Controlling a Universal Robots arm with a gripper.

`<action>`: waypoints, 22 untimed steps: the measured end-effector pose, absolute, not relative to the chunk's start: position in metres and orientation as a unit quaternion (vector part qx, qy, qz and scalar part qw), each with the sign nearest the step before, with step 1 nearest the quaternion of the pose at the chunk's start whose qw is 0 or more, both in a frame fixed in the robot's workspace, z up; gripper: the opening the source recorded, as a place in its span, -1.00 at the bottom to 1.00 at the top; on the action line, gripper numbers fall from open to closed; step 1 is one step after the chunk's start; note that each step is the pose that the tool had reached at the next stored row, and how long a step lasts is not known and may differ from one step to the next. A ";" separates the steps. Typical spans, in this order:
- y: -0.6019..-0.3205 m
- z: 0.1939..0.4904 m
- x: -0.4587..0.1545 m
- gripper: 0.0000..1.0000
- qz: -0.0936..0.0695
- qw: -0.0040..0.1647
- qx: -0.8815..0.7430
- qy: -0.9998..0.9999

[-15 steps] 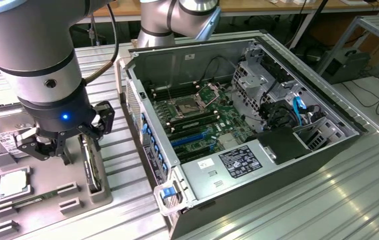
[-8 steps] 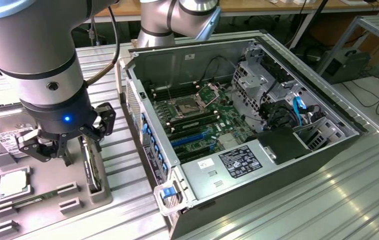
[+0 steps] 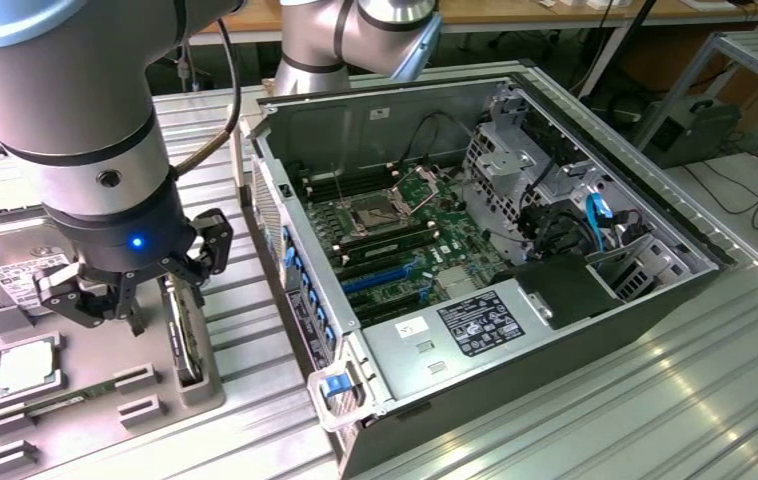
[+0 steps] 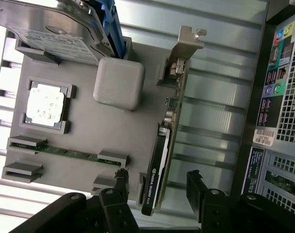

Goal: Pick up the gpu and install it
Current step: 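Pick up the gpu and move the gpu toward the slot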

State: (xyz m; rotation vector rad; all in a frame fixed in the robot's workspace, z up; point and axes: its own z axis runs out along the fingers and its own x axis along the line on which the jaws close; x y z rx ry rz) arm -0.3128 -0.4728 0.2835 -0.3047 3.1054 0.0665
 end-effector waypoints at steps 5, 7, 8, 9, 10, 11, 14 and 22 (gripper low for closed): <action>-0.474 0.282 -0.312 0.20 0.021 0.010 -0.099 0.995; -0.474 0.281 -0.312 0.20 0.021 0.010 -0.099 0.995; -0.474 0.281 -0.312 0.20 0.021 0.010 -0.099 0.995; -0.474 0.280 -0.311 0.20 0.021 0.010 -0.099 0.995; -0.474 0.280 -0.311 0.20 0.021 0.010 -0.100 0.995; -0.474 0.279 -0.311 0.20 0.021 0.010 -0.100 0.995; -0.474 0.278 -0.310 0.20 0.021 0.010 -0.101 0.995; -0.475 0.274 -0.310 0.20 0.021 0.010 -0.103 0.994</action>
